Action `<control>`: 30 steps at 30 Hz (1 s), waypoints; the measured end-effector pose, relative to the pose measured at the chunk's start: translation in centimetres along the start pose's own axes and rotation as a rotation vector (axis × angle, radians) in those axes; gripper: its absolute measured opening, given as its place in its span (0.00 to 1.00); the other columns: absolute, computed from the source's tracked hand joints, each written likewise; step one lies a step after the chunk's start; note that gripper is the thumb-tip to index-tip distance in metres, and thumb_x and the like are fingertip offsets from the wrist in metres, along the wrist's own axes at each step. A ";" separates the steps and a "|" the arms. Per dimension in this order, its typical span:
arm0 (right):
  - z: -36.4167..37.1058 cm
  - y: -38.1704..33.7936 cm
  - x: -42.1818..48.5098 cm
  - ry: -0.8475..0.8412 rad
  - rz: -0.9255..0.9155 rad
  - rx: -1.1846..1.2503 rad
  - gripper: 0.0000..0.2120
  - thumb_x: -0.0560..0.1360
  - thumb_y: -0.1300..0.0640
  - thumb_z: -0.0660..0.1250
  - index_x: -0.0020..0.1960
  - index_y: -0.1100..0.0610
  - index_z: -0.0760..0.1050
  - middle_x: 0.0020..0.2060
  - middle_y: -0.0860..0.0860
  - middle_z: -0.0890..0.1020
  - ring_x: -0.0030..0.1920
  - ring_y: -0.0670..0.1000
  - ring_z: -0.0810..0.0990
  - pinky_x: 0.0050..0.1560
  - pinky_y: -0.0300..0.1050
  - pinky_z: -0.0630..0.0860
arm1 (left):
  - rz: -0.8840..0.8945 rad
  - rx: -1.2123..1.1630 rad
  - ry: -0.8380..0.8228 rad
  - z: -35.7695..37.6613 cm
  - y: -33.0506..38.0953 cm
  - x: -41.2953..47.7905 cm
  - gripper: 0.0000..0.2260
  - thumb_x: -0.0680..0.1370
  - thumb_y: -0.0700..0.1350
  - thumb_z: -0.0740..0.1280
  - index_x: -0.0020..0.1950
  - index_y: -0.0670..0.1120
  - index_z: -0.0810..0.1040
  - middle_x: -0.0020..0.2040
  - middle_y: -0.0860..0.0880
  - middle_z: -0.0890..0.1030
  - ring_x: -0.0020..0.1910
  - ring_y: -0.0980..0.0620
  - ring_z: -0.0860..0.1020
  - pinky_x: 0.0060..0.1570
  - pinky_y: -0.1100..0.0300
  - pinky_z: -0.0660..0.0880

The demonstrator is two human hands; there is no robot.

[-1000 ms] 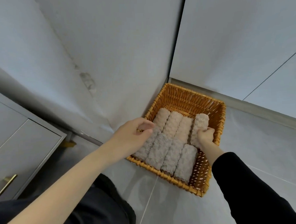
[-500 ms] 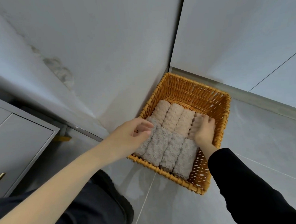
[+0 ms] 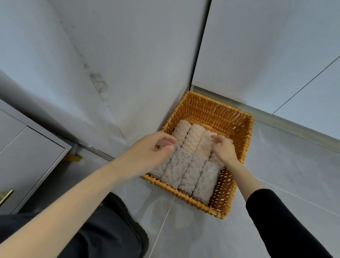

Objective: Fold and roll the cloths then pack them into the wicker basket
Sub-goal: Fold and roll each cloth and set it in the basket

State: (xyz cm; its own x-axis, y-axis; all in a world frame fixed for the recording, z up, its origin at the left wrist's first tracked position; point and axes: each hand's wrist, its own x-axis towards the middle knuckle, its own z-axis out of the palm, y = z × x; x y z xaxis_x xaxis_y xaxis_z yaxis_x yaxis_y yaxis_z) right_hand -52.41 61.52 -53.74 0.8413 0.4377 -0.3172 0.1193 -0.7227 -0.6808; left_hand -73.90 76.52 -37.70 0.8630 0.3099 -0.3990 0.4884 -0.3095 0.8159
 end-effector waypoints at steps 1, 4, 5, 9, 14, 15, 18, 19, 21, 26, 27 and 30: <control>-0.4 -1.3 -1.2 -0.019 -0.064 0.042 0.17 0.78 0.66 0.58 0.66 0.59 0.73 0.60 0.54 0.78 0.59 0.50 0.76 0.56 0.40 0.74 | 0.010 -0.017 0.003 -0.2 0.3 -0.4 0.07 0.80 0.49 0.61 0.56 0.59 0.74 0.57 0.60 0.76 0.56 0.59 0.76 0.54 0.64 0.73; -2.0 -5.5 -5.5 -0.144 -0.267 0.109 0.14 0.78 0.62 0.60 0.59 0.47 0.74 0.54 0.45 0.80 0.52 0.43 0.79 0.46 0.33 0.75 | 0.037 -0.028 0.046 -1.2 1.1 -1.9 0.07 0.81 0.48 0.61 0.55 0.60 0.74 0.57 0.60 0.77 0.53 0.62 0.76 0.50 0.67 0.73; -2.5 -6.9 -7.0 -0.192 -0.330 0.123 0.15 0.79 0.62 0.60 0.57 0.44 0.74 0.53 0.43 0.80 0.50 0.40 0.80 0.45 0.33 0.75 | 0.043 -0.025 0.064 -1.6 1.3 -2.2 0.07 0.81 0.48 0.61 0.56 0.59 0.74 0.57 0.60 0.77 0.52 0.63 0.76 0.48 0.69 0.72; -3.8 -12.5 -12.9 -0.287 -0.509 0.161 0.15 0.79 0.62 0.61 0.58 0.45 0.75 0.52 0.43 0.81 0.48 0.40 0.80 0.48 0.34 0.77 | 0.062 -0.021 0.144 -3.2 1.6 -5.0 0.07 0.81 0.49 0.61 0.58 0.58 0.74 0.55 0.63 0.76 0.50 0.67 0.74 0.42 0.74 0.69; -3.2 -18.6 -18.5 -0.408 -0.612 0.145 0.13 0.79 0.63 0.61 0.59 0.50 0.77 0.50 0.46 0.82 0.47 0.50 0.82 0.53 0.47 0.78 | 0.110 -0.012 0.270 -6.2 0.7 -10.6 0.08 0.80 0.50 0.61 0.59 0.57 0.74 0.56 0.63 0.76 0.49 0.69 0.74 0.39 0.76 0.68; -2.7 -19.7 -19.5 -0.441 -0.630 0.127 0.13 0.79 0.62 0.61 0.59 0.49 0.77 0.51 0.45 0.82 0.47 0.48 0.82 0.54 0.47 0.78 | 0.118 -0.010 0.311 -7.1 0.4 -12.1 0.08 0.80 0.50 0.61 0.59 0.57 0.74 0.56 0.62 0.77 0.48 0.68 0.75 0.38 0.76 0.68; -1.2 -22.8 -21.9 -0.523 -0.706 0.055 0.14 0.78 0.60 0.62 0.59 0.46 0.76 0.52 0.43 0.81 0.50 0.43 0.80 0.56 0.42 0.76 | 0.144 -0.083 0.448 -9.6 -0.3 -15.9 0.07 0.80 0.47 0.62 0.54 0.59 0.76 0.54 0.59 0.80 0.49 0.62 0.78 0.44 0.70 0.73; -0.6 -24.2 -22.7 -0.543 -0.740 0.036 0.14 0.78 0.60 0.62 0.60 0.46 0.76 0.52 0.42 0.81 0.51 0.42 0.80 0.56 0.40 0.75 | 0.155 -0.122 0.510 -10.7 -0.5 -17.5 0.08 0.80 0.46 0.62 0.52 0.60 0.76 0.53 0.59 0.81 0.49 0.61 0.79 0.48 0.64 0.75; 0.5 -26.9 -24.0 -0.567 -0.799 0.012 0.14 0.78 0.60 0.61 0.61 0.47 0.76 0.52 0.42 0.81 0.50 0.41 0.80 0.54 0.36 0.75 | 0.172 -0.188 0.628 -12.8 -0.8 -20.3 0.09 0.80 0.44 0.62 0.50 0.59 0.76 0.51 0.58 0.82 0.48 0.59 0.80 0.52 0.59 0.76; 3.3 -34.5 -27.5 -0.582 -0.924 0.003 0.13 0.79 0.59 0.62 0.60 0.47 0.76 0.53 0.41 0.80 0.48 0.41 0.79 0.48 0.29 0.71 | 0.184 -0.262 0.892 -18.1 -2.0 -27.9 0.08 0.80 0.44 0.63 0.52 0.56 0.78 0.50 0.58 0.83 0.48 0.59 0.81 0.48 0.61 0.77; 3.9 -35.9 -28.1 -0.580 -0.944 0.018 0.13 0.78 0.60 0.62 0.60 0.48 0.76 0.53 0.42 0.81 0.48 0.43 0.80 0.47 0.28 0.71 | 0.174 -0.271 0.922 -18.9 -2.3 -29.2 0.08 0.80 0.44 0.63 0.52 0.56 0.78 0.50 0.58 0.83 0.48 0.59 0.81 0.48 0.61 0.76; 6.1 -40.5 -30.1 -0.599 -0.992 0.053 0.14 0.78 0.61 0.63 0.60 0.49 0.77 0.54 0.43 0.81 0.47 0.43 0.80 0.45 0.25 0.71 | 0.147 -0.293 1.037 -21.5 -3.6 -33.2 0.09 0.80 0.42 0.62 0.52 0.56 0.77 0.52 0.57 0.82 0.51 0.57 0.80 0.50 0.59 0.76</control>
State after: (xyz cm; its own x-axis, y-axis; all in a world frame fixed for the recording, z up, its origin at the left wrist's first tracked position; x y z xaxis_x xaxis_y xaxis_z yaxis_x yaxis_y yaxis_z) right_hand -85.76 80.90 -20.68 0.0052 0.9928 0.1194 0.5525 0.0967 -0.8279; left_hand -107.07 86.73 -18.41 0.3137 0.9382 0.1462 0.2205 -0.2218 0.9498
